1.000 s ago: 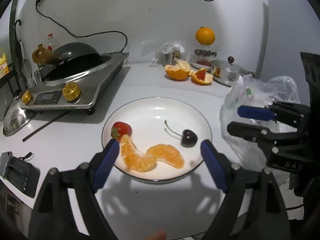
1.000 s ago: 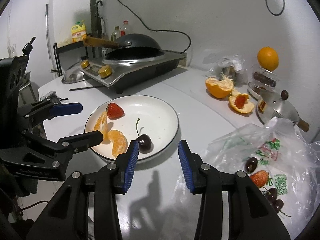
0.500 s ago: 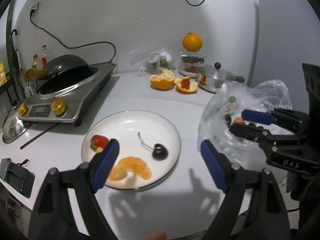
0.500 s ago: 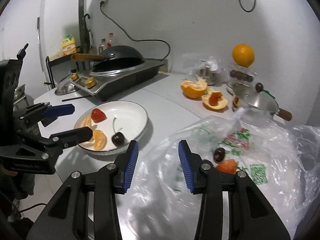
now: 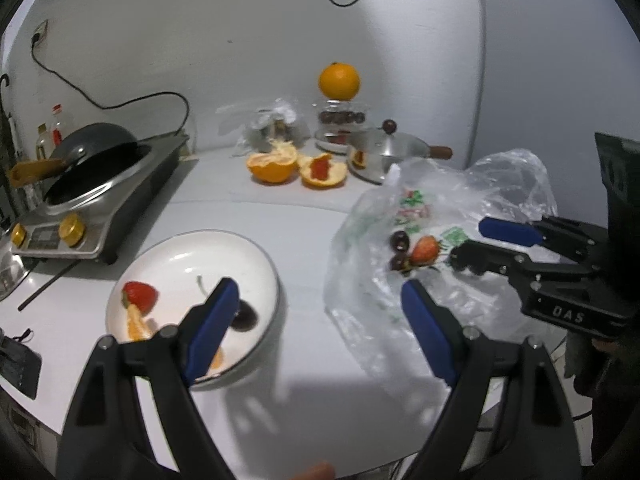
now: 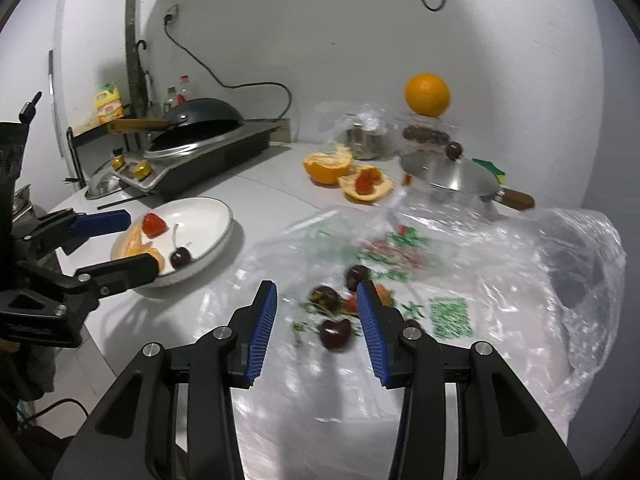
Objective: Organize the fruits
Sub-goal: 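Move both tools back over the fruit on the plastic bag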
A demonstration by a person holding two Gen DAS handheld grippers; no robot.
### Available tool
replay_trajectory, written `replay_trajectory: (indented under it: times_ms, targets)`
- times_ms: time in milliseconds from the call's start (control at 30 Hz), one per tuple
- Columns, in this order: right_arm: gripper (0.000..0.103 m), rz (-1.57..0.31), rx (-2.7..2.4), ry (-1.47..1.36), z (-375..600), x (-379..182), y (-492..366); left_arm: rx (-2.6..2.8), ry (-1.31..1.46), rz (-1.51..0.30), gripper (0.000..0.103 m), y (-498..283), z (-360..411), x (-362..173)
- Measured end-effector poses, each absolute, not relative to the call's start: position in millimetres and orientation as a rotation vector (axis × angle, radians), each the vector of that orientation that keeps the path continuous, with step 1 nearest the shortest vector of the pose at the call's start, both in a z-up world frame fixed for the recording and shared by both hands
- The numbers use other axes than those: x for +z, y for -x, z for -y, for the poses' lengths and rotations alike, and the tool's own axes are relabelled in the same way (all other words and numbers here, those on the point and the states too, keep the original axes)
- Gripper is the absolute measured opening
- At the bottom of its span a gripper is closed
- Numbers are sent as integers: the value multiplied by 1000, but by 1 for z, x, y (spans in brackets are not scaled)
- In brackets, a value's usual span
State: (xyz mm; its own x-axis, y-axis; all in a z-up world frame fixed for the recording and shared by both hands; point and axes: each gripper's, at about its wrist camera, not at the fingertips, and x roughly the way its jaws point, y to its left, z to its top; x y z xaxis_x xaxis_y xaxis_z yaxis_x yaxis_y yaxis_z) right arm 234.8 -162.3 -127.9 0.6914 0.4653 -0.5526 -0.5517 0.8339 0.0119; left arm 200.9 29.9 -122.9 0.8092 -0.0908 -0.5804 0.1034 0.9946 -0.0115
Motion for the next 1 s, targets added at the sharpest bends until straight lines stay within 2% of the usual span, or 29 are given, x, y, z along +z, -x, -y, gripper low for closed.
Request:
replay_trajectory:
  times_ms: [567,1000]
  targets:
    - [44,-631,482,142,222,-148,-250,-175,-48,-630,85,-219,21,-126]
    - [44,-709,493,165,231,-175,-268,-207,-61,-665,85,-236,48,-141]
